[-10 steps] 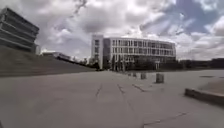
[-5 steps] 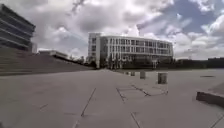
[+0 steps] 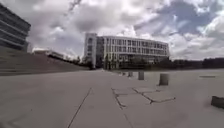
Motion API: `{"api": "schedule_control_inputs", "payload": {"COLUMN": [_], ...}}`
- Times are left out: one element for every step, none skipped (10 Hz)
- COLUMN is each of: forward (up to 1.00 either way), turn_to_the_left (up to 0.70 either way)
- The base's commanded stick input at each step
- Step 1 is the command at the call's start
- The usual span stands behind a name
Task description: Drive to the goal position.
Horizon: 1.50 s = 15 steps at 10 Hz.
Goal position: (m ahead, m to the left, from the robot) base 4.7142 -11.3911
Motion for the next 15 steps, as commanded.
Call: {"api": "schedule_control_inputs", "payload": {"forward": [1.00,1.00,1.00,1.00,1.00,1.00,1.00,1.00,1.00,1.00,1.00,1.00,1.00,1.00,1.00], "turn_to_the_left": [-0.17,-0.17,-0.17,-0.20,-0.22,-0.23,-0.25,-0.25,-0.25,-0.25,-0.25,-0.25,-0.25,-0.25,-0.27]}}
